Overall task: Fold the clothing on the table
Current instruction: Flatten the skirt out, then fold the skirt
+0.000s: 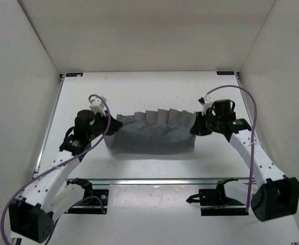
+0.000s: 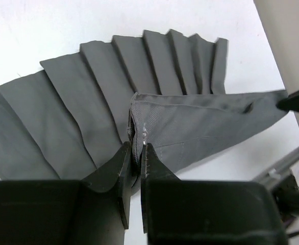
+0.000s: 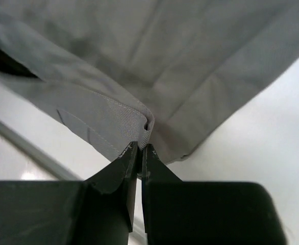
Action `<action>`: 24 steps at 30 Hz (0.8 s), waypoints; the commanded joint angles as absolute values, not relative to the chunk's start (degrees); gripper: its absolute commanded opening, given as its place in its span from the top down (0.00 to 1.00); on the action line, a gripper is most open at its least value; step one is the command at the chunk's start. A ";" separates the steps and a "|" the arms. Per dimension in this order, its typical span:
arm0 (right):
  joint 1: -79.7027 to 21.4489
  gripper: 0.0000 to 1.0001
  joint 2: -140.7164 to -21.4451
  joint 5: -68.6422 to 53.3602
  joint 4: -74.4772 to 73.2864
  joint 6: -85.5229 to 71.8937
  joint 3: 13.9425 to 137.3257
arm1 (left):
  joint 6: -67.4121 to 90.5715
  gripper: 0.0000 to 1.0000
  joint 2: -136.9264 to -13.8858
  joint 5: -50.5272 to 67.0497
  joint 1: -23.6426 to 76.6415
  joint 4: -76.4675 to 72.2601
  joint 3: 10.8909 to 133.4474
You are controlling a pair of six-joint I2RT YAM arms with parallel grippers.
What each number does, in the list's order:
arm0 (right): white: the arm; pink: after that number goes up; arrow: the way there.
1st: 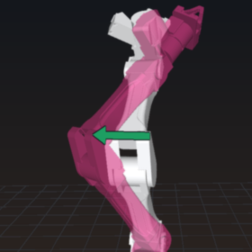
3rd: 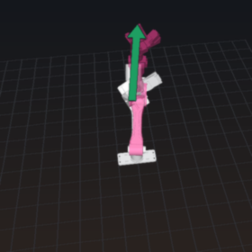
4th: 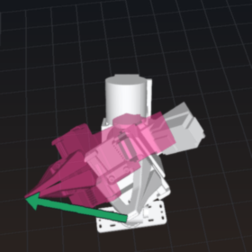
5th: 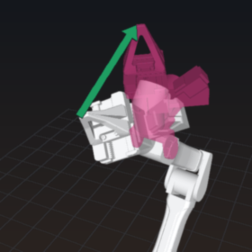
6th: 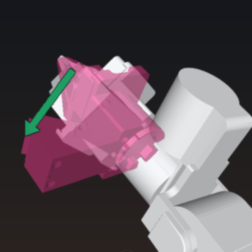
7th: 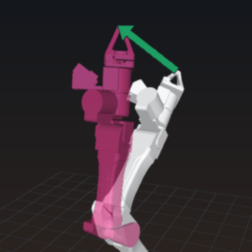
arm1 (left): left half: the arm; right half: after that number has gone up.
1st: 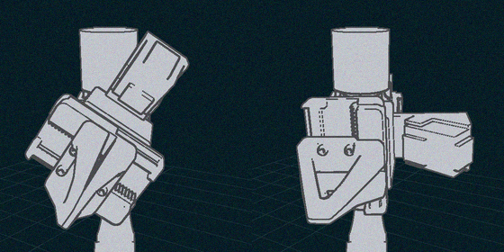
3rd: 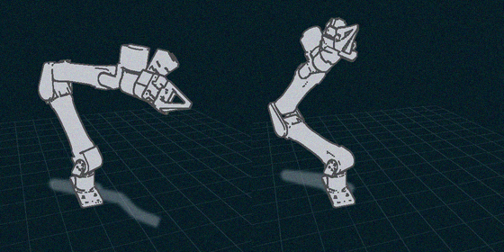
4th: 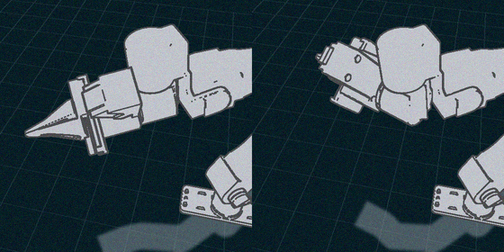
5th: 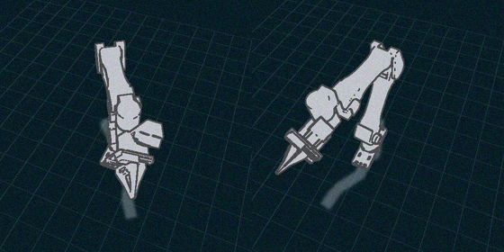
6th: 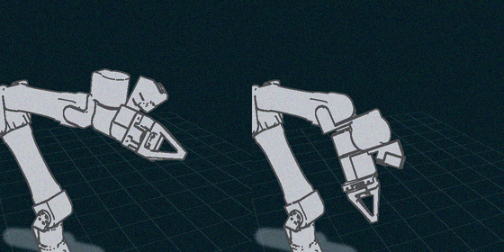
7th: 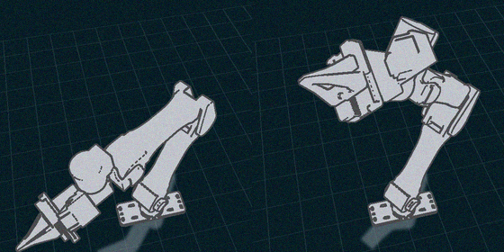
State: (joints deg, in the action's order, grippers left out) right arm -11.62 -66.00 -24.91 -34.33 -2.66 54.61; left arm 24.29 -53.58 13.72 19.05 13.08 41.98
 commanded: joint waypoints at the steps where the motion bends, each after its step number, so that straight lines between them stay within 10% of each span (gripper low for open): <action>1: -11.08 1.00 -56.90 -25.13 -37.34 -5.71 50.37 | 29.70 1.00 -43.90 11.26 20.12 19.85 37.02; 24: -10.46 1.00 -98.51 -23.30 -18.89 -9.58 72.85 | 30.94 1.00 -64.58 -4.92 14.15 4.66 32.88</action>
